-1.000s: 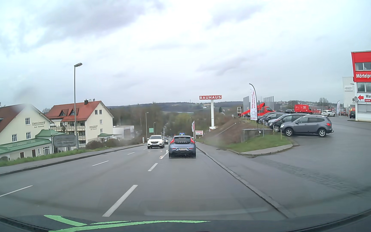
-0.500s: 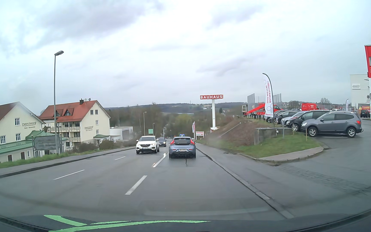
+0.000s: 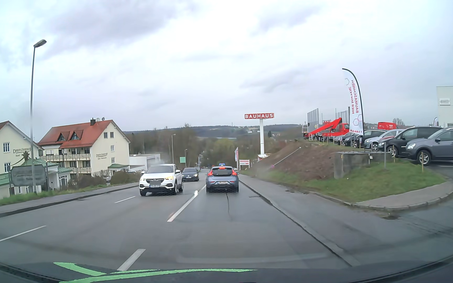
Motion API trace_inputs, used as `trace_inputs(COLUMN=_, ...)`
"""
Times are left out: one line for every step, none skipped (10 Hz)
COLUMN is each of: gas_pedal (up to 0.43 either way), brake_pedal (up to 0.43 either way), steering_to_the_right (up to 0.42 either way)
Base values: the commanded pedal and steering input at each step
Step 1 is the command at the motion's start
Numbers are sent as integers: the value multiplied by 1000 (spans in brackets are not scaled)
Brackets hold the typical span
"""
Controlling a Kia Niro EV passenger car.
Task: Follow the waypoints while adhering to traffic rules and regulations
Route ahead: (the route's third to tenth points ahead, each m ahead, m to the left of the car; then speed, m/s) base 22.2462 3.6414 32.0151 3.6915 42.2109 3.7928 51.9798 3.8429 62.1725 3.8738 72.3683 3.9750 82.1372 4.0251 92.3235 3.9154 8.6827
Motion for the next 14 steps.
trace_inputs(gas_pedal=0, brake_pedal=49, steering_to_the_right=-2)
trace_inputs(gas_pedal=0, brake_pedal=43, steering_to_the_right=-1)
trace_inputs(gas_pedal=0, brake_pedal=43, steering_to_the_right=-1)
trace_inputs(gas_pedal=0, brake_pedal=37, steering_to_the_right=-1)
trace_inputs(gas_pedal=0, brake_pedal=37, steering_to_the_right=-2)
trace_inputs(gas_pedal=0, brake_pedal=37, steering_to_the_right=-2)
trace_inputs(gas_pedal=0, brake_pedal=61, steering_to_the_right=-3)
trace_inputs(gas_pedal=0, brake_pedal=85, steering_to_the_right=-3)
trace_inputs(gas_pedal=0, brake_pedal=104, steering_to_the_right=-3)
trace_inputs(gas_pedal=0, brake_pedal=116, steering_to_the_right=-4)
trace_inputs(gas_pedal=0, brake_pedal=116, steering_to_the_right=-5)
trace_inputs(gas_pedal=0, brake_pedal=128, steering_to_the_right=-5)
trace_inputs(gas_pedal=0, brake_pedal=134, steering_to_the_right=-5)
trace_inputs(gas_pedal=0, brake_pedal=140, steering_to_the_right=-5)
